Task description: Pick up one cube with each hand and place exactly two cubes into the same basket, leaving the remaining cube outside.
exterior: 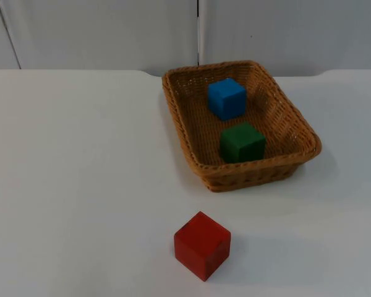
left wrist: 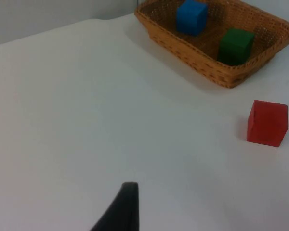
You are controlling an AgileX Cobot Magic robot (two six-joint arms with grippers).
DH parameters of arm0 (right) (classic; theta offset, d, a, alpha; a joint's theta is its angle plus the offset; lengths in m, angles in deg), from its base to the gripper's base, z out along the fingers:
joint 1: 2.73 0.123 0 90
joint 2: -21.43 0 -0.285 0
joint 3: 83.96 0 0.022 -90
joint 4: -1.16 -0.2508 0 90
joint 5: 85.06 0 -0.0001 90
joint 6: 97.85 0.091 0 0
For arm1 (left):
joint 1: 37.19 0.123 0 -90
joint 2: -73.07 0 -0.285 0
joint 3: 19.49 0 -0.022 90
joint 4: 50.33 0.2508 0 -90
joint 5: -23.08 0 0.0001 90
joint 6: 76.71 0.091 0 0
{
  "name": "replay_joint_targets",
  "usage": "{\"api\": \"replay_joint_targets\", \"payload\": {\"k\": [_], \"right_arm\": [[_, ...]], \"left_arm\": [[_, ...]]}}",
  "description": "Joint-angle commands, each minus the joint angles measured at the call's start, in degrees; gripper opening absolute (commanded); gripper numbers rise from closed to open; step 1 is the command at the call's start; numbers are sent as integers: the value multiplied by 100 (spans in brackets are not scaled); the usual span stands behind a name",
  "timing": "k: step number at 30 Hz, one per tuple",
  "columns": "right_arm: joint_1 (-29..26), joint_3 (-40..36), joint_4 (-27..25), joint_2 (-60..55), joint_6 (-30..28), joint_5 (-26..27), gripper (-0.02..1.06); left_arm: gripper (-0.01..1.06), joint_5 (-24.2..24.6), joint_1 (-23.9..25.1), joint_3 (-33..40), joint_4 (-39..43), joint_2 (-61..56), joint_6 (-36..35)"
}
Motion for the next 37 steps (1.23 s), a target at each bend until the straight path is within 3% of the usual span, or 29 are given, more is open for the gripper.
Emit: {"api": "replay_joint_targets", "payload": {"k": [1,11,26,37], "right_arm": [[-51,9,-31,18,29,30,105],[-51,9,-31,18,29,30,105],[-51,9,-31,18,29,30,105],[-51,9,-31,18,29,30,105]], "left_arm": [[105,-1,7,29,-56,-24,0],[105,-1,85,29,-56,-24,0],[105,-1,1749,29,-56,-24,0],[105,-1,2711,29,-56,-24,0]]}}
